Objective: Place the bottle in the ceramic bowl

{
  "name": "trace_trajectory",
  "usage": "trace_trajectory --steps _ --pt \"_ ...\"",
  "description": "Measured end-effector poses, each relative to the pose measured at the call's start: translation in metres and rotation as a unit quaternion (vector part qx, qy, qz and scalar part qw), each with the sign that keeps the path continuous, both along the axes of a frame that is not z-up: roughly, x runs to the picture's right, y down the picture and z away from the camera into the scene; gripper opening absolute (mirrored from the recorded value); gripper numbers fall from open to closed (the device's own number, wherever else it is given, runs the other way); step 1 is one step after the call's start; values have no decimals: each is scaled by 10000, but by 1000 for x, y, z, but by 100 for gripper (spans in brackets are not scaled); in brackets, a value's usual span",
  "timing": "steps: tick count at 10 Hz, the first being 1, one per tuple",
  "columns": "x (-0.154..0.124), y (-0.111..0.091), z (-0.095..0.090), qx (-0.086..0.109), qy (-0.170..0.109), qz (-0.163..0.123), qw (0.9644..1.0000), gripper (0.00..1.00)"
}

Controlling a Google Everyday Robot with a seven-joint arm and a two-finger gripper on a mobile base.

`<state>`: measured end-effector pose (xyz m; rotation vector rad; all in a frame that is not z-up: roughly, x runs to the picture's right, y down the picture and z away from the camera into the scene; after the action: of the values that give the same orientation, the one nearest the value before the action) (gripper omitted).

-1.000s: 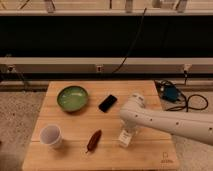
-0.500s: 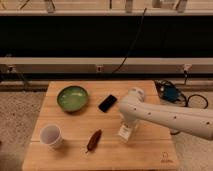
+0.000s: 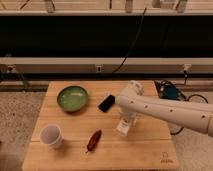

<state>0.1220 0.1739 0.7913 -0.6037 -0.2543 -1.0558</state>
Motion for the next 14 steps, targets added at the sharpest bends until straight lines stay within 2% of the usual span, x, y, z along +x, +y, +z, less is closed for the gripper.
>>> trace_trajectory --steps 4,7,10,12,14 --pt "-5 -15 -1 2 32 -48 10000 2" --pt "-20 -39 10 44 24 -127 9999 2" --pt "-27 -49 12 59 3 -219 9997 2" --pt "-47 -62 17 114 -92 -313 9994 2" --pt "-53 -67 19 119 -114 -374 9992 2"
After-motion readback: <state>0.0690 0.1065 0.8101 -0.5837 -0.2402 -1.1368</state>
